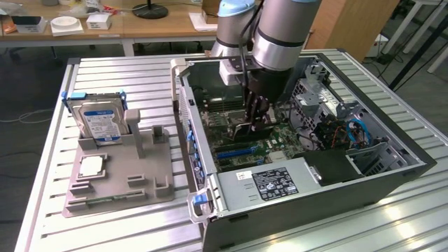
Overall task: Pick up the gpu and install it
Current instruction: 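Insert the gpu into the slot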
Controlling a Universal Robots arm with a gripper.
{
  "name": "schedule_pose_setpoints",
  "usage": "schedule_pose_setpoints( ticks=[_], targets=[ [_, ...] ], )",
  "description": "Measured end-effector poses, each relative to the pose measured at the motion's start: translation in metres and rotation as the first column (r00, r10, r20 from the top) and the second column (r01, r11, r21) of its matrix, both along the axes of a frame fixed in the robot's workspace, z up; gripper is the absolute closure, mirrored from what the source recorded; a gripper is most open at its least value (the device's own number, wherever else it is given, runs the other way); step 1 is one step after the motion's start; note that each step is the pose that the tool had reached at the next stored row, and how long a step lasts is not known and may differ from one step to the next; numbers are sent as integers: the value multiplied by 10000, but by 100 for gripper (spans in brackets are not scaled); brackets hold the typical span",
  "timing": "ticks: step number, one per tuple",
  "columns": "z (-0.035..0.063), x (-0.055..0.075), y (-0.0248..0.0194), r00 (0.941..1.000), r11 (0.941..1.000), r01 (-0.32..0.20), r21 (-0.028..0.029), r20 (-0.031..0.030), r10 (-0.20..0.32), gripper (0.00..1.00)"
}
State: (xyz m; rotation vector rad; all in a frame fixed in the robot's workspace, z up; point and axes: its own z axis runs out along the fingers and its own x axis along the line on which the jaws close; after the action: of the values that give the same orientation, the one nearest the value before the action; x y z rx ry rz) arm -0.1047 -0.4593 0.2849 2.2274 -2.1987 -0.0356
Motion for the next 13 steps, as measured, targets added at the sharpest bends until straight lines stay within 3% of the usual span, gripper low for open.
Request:
schedule_pose_setpoints(
  ticks=[3, 8, 13],
  targets=[
    [-25, -3, 0, 10000, 10000, -10, -3, 12, 10, 74],
    [-84, -3, 0, 9999, 9999, -128, 0, 101, 128, 74],
    [-140, -4, 0, 9998, 9999, -136, -1, 118, 136, 74]
  ],
)
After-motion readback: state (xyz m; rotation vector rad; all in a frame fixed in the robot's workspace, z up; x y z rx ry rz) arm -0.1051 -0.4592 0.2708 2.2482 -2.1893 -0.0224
